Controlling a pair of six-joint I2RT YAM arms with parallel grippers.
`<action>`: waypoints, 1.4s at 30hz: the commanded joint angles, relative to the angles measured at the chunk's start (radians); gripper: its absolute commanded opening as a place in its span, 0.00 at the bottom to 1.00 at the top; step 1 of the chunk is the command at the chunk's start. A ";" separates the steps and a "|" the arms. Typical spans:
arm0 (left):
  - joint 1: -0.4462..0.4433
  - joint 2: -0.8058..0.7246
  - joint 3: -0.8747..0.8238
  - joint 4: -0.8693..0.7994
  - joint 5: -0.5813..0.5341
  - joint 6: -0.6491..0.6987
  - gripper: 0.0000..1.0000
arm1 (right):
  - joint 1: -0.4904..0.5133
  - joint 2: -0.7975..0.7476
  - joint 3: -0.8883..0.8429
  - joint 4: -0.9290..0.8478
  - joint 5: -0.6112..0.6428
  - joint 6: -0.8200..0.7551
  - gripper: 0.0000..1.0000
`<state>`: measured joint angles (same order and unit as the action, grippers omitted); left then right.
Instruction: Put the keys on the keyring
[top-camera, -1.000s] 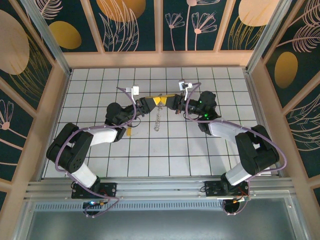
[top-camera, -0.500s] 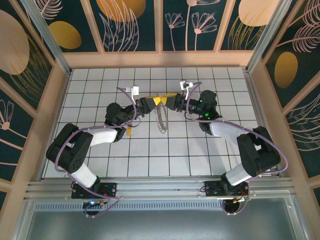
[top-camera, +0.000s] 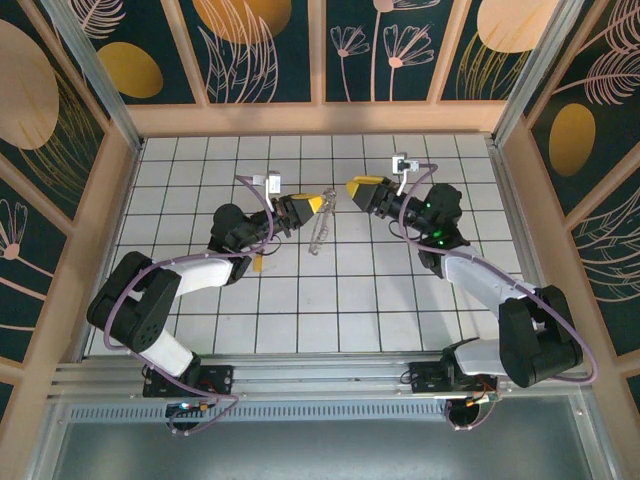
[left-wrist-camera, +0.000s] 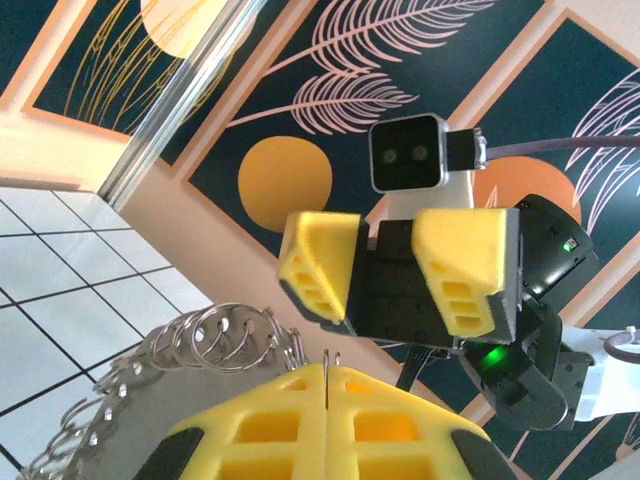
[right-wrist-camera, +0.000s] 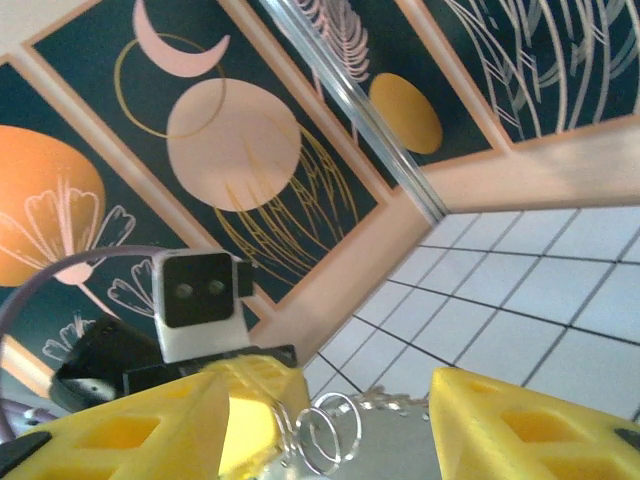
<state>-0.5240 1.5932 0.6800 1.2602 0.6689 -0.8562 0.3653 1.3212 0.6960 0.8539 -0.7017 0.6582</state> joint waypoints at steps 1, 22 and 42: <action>-0.004 -0.037 0.025 -0.001 -0.005 0.090 0.00 | -0.003 -0.011 -0.023 -0.004 0.033 0.003 0.56; -0.005 -0.071 -0.064 0.162 -0.080 0.389 0.00 | -0.003 0.053 -0.184 0.101 0.091 0.056 0.55; -0.004 -0.014 0.103 -0.139 -0.012 0.183 0.00 | 0.006 0.041 -0.143 0.099 0.073 0.045 0.54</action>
<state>-0.5240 1.5574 0.7071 1.2053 0.6064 -0.5621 0.3664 1.3735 0.5125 0.9123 -0.6205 0.7128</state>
